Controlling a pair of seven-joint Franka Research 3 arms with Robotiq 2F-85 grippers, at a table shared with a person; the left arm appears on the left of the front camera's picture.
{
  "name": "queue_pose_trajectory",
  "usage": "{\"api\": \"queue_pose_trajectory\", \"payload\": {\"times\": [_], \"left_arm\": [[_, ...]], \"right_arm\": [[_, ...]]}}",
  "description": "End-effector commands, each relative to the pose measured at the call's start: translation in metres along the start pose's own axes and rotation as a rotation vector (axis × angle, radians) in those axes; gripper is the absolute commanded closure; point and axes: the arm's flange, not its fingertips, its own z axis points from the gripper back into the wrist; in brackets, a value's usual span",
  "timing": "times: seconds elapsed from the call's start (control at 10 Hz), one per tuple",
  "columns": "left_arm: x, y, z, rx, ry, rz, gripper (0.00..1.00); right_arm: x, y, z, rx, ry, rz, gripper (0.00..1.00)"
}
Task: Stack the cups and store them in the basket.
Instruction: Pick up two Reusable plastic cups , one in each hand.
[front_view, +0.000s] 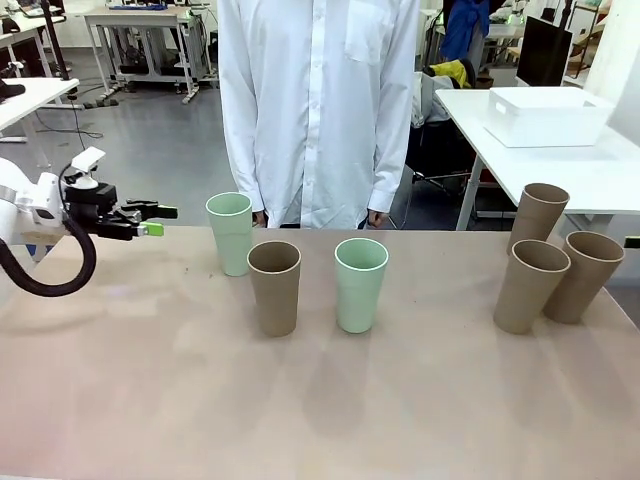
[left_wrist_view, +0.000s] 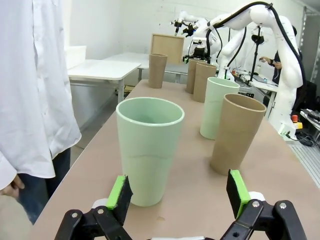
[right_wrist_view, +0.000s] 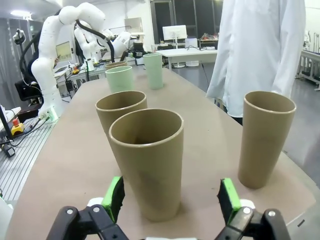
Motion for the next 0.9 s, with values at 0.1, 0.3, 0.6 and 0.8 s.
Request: {"api": "queue_pose_trajectory", "payload": {"times": [0.1, 0.3, 0.6, 0.8], "left_arm": [[-0.011, 0.025, -0.014, -0.043, -0.037, -0.038, 0.00], [-0.024, 0.035, -0.025, -0.071, -0.044, -0.044, 0.00], [-0.037, 0.041, -0.037, -0.090, -0.060, -0.068, 0.00], [-0.043, 0.044, -0.046, -0.114, -0.074, -0.069, 0.00]], "right_arm": [[-0.023, 0.006, -0.014, 0.030, -0.066, 0.040, 0.00], [-0.032, 0.006, -0.026, 0.060, -0.078, 0.057, 0.00], [-0.037, 0.004, -0.036, 0.049, -0.099, 0.051, 0.00], [-0.040, 0.000, -0.043, 0.037, -0.099, 0.033, 0.00]]}}
